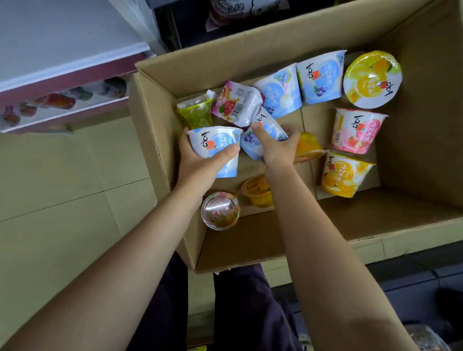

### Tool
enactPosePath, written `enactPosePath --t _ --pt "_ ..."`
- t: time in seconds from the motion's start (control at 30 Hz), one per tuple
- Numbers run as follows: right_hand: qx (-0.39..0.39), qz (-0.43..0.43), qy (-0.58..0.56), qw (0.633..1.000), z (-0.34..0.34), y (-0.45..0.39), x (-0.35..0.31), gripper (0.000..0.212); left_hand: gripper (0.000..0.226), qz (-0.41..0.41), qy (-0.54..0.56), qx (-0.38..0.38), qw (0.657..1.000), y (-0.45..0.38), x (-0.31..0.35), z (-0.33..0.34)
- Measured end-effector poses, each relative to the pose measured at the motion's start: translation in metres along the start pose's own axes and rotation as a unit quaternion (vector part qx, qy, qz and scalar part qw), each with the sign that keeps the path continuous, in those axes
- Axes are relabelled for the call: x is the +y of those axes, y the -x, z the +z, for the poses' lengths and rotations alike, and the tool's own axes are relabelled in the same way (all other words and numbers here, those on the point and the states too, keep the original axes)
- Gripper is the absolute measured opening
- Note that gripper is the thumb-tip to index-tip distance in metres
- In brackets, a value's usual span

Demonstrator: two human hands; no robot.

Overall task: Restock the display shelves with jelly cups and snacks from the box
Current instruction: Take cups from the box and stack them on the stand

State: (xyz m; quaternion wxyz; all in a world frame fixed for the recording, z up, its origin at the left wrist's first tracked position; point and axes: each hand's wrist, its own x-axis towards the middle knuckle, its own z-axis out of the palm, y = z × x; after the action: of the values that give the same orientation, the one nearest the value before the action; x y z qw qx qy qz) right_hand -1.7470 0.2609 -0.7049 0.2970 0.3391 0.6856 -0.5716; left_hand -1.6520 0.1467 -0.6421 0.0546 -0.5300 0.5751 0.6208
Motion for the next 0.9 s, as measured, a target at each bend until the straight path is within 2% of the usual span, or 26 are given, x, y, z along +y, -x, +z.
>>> enactPosePath --t 0.1,0.23,0.3,0.37,0.4,0.5,0.53,0.67,0.77,0.9 --pt "0.002 -0.042 0.018 0.999 -0.015 0.02 -0.005 0.086 0.09 0.008 0.006 -0.008 1.0 0.007 0.01 -0.003" --pt "-0.052 -0.099 0.012 0.994 -0.042 0.075 -0.024 0.116 0.078 0.046 0.024 -0.016 0.999 0.033 0.037 -0.01" --pt "-0.081 -0.131 0.001 0.988 -0.049 0.116 -0.045 0.114 0.086 0.068 0.041 -0.025 0.997 0.052 0.056 -0.022" --pt "-0.104 -0.161 -0.01 0.981 -0.051 0.157 -0.069 0.103 0.11 0.099 0.054 -0.028 0.993 0.074 0.081 -0.042" --pt "-0.117 -0.173 -0.016 0.978 -0.05 0.178 -0.081 0.095 0.114 0.118 0.059 -0.027 0.991 0.087 0.094 -0.054" --pt "-0.153 -0.189 -0.021 0.97 -0.036 0.235 -0.117 0.062 0.089 0.152 0.093 -0.042 0.983 0.121 0.131 -0.095" --pt "-0.164 -0.196 -0.015 0.967 -0.027 0.253 -0.129 0.056 0.083 0.159 0.107 -0.051 0.98 0.129 0.141 -0.109" --pt "-0.209 -0.246 0.009 0.947 0.022 0.324 -0.172 0.053 0.08 0.205 0.165 -0.043 0.964 0.157 0.191 -0.18" --pt "-0.241 -0.289 -0.002 0.926 0.072 0.379 -0.196 0.055 0.061 0.266 0.188 -0.012 0.945 0.173 0.235 -0.248" --pt "-0.284 -0.348 0.025 0.893 0.144 0.453 -0.218 0.06 0.054 0.344 0.214 0.015 0.914 0.195 0.284 -0.349"
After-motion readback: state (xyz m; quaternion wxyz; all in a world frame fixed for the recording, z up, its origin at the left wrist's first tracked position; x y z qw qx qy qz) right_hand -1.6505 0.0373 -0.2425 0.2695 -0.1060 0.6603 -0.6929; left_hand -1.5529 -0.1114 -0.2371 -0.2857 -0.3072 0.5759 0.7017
